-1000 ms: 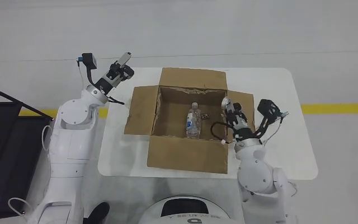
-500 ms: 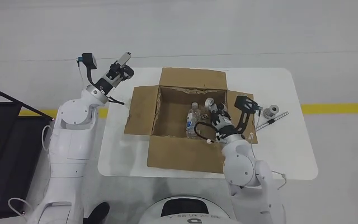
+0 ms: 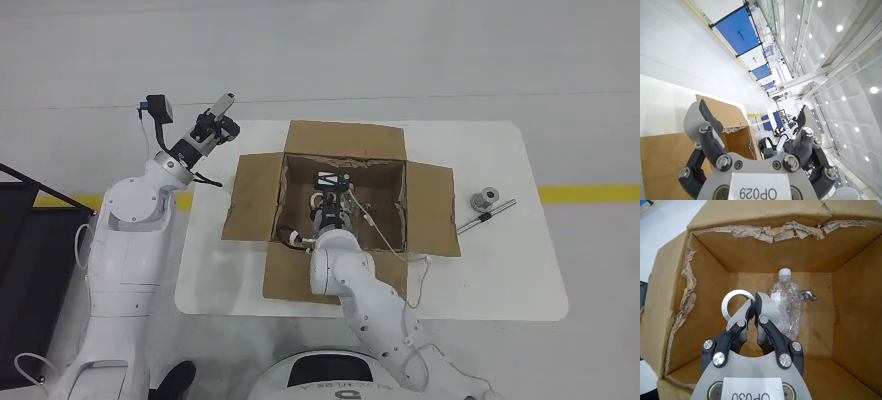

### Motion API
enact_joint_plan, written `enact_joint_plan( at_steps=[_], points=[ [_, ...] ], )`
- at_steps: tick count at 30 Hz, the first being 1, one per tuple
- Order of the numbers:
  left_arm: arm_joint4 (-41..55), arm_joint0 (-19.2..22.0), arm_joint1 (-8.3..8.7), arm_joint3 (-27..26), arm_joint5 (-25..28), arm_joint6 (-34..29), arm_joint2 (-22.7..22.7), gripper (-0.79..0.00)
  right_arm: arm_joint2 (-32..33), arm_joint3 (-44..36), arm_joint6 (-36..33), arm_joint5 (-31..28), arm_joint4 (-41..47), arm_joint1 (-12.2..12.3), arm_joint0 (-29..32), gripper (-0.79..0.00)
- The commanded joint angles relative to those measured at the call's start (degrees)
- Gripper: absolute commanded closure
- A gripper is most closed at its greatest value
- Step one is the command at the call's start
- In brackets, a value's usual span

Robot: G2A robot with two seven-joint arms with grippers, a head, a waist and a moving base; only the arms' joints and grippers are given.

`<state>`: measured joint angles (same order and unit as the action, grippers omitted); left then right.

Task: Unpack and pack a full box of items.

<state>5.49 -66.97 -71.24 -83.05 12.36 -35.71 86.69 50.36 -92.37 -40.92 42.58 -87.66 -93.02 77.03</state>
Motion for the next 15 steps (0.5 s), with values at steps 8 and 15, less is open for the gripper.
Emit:
enact_joint_plan(
  at_steps=[8,15],
  points=[
    [0.0,0.0,0.00,0.0,0.0,0.0,0.0,-0.785,-0.9,4.3,-1.0,4.7,-1.6,-1.5,-3.0,0.000],
    [0.0,0.0,0.00,0.0,0.0,0.0,0.0,-0.785,-0.5,5.9,-0.2,8.3,-2.2,-2.6,-4.3,-0.240]
  ],
)
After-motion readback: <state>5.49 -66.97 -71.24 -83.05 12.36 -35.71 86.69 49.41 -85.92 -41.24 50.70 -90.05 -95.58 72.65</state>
